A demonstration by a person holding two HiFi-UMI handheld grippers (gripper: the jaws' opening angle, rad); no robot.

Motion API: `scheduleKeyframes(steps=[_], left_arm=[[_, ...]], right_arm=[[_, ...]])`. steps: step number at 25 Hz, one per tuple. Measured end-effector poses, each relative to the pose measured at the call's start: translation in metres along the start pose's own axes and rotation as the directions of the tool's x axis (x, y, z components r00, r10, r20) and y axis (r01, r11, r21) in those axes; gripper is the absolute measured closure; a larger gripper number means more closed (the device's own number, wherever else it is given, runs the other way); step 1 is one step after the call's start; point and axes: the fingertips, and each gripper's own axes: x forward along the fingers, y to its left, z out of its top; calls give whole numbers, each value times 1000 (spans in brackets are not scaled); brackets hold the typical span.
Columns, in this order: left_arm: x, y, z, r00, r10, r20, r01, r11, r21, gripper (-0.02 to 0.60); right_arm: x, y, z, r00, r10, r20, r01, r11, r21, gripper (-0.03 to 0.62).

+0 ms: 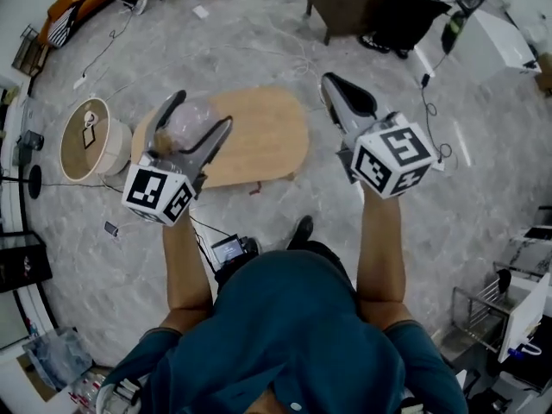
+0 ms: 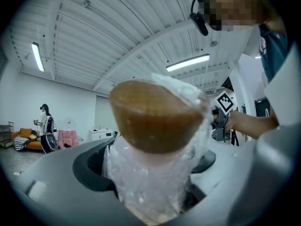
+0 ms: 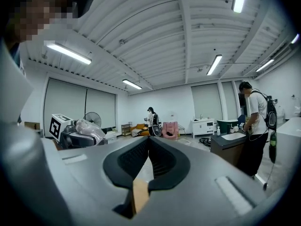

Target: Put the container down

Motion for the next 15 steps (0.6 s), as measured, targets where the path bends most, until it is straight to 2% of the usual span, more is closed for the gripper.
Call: scheduleKeyframes(steps=[6, 15], left_arm=[[41, -31, -4, 997, 72, 0, -72, 997, -21, 170], [65, -38, -14, 993, 112, -36, -112, 994, -2, 170]], right_arm=[[0, -46, 5, 995, 93, -19, -93, 996, -11, 583], [1, -70, -9, 990, 142, -16, -142, 990, 21, 583]])
